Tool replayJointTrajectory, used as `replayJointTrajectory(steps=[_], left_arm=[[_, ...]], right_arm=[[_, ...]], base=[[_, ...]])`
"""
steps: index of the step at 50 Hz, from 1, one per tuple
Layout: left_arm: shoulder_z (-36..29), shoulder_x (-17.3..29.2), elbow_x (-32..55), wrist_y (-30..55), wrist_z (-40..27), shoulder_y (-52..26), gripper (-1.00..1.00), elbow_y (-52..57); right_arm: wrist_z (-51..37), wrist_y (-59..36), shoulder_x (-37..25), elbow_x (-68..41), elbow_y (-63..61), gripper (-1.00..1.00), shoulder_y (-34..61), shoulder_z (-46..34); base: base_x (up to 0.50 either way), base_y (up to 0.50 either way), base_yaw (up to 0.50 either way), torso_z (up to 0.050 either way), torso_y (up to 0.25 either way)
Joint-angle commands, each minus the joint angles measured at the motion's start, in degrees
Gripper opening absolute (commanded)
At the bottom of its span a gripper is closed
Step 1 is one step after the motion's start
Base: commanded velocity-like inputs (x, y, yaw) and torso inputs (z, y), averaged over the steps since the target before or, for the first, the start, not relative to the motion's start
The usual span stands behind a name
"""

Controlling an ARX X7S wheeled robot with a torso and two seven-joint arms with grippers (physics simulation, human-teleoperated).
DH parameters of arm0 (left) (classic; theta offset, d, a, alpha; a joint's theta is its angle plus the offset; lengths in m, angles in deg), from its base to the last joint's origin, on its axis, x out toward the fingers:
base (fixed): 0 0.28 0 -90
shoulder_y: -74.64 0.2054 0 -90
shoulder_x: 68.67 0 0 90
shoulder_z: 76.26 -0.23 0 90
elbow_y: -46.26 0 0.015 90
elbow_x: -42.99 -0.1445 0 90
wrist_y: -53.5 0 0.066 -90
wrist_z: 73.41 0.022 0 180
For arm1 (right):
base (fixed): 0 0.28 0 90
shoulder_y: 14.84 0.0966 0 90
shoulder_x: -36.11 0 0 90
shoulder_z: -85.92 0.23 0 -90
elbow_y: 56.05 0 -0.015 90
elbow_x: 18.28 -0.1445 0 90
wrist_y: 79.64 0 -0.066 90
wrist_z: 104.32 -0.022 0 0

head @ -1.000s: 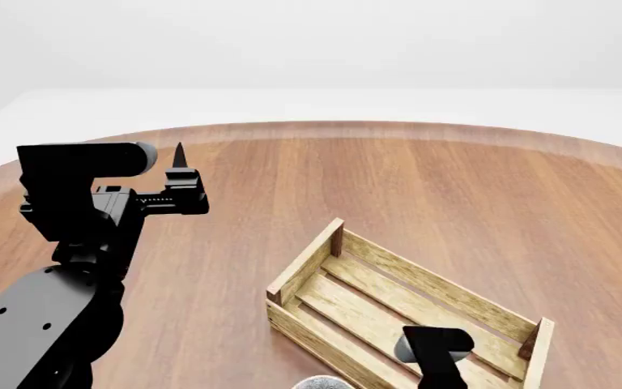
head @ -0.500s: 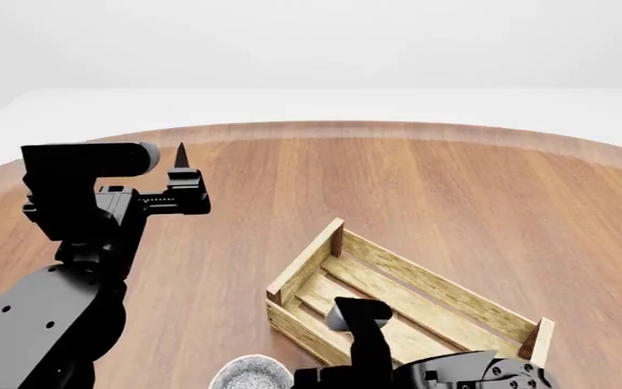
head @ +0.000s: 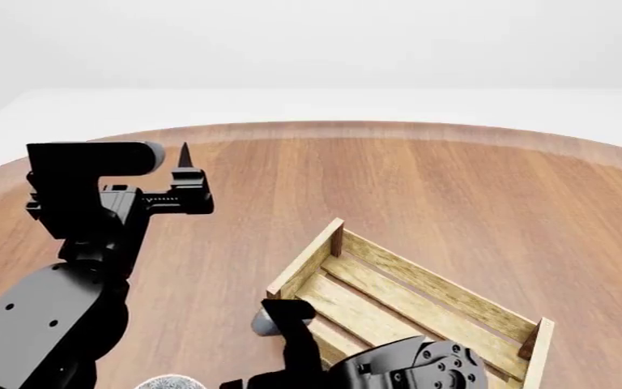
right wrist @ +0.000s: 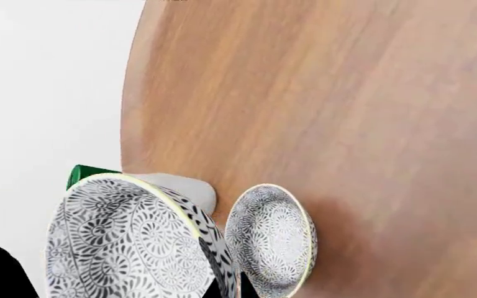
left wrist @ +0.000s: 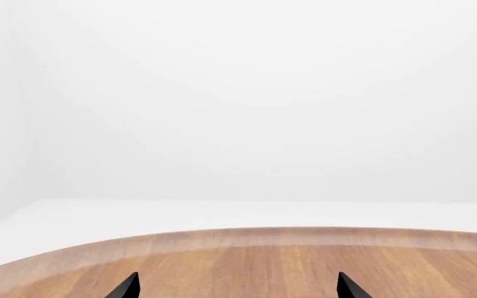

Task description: Stack the right bowl on the left bowl and place them in the tray.

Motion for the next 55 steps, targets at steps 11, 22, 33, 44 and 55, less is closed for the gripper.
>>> replayJointTrajectory(steps=[11,22,33,44,55], left_arm=[[-0.6,0.3,0.4,0.2,-0.5,0.1,1.00,0.4],[-0.3,0.6,0.9,0.4,-0.7,0.0,1.00,0.9],[-0.5,0.6,1.1,0.0,-0.7,-0.1,1.00,0.6],[-0.5,0.7,1.6,0.0,-0.8,-0.1,1.00,0.7],[-0.6,0.8,1.7,-0.3,-0.9,0.2,1.00,0.6]], right_arm=[[6.8,1.9,5.6,-0.1,5.6,-1.00,3.9,-0.4],[18.7,2.5,9.2,8.0,23.0,-1.00,7.7,-5.4],[27.3,4.8,12.1,12.8,36.7,-1.00,11.0,-9.6],[35.8,14.8,12.8,-0.9,44.9,-1.00,17.5,-34.6],[40.4,18.6,12.9,-7.7,43.8,-1.00,20.2,-48.6]], base=[[0.00,0.00,0.00,0.000,0.000],[0.00,0.00,0.00,0.000,0.000],[0.00,0.00,0.00,0.000,0.000],[0.00,0.00,0.00,0.000,0.000],[0.00,0.00,0.00,0.000,0.001]])
